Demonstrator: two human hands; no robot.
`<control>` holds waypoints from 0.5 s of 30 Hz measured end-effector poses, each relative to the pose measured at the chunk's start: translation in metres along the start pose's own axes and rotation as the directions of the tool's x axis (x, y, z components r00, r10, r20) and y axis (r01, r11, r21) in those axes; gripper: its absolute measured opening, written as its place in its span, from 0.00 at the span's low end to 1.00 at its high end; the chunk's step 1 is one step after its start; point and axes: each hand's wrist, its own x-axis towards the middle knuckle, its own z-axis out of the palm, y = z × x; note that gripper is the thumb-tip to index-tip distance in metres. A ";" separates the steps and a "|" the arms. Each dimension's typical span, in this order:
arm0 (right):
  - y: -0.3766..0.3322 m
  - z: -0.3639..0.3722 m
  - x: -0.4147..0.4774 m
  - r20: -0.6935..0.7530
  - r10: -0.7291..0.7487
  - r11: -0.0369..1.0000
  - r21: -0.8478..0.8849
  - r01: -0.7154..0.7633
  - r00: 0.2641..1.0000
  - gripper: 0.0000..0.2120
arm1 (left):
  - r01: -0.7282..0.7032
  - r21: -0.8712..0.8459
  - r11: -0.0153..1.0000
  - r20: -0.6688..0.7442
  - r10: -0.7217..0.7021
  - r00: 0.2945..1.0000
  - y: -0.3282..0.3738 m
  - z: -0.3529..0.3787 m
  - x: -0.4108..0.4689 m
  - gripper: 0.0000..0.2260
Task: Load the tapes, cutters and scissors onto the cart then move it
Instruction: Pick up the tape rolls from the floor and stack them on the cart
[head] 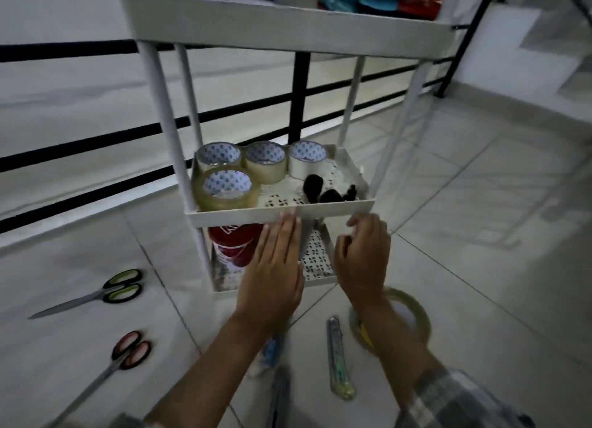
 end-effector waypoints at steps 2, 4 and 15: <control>0.034 -0.005 -0.035 0.128 0.085 0.990 -0.123 -0.070 0.988 0.13 | 0.024 -0.031 0.999 0.104 -0.020 0.994 0.012 0.026 -0.024 0.28; 0.067 -0.008 -0.070 0.317 0.256 0.945 -0.280 -0.168 0.913 0.19 | 0.059 -0.027 0.998 0.223 -0.052 0.973 0.021 0.054 -0.050 0.27; 0.130 -0.020 -0.130 0.583 0.583 0.777 -0.603 -0.179 0.566 0.22 | 0.098 -0.009 0.995 0.408 -0.086 0.909 0.039 0.120 -0.136 0.26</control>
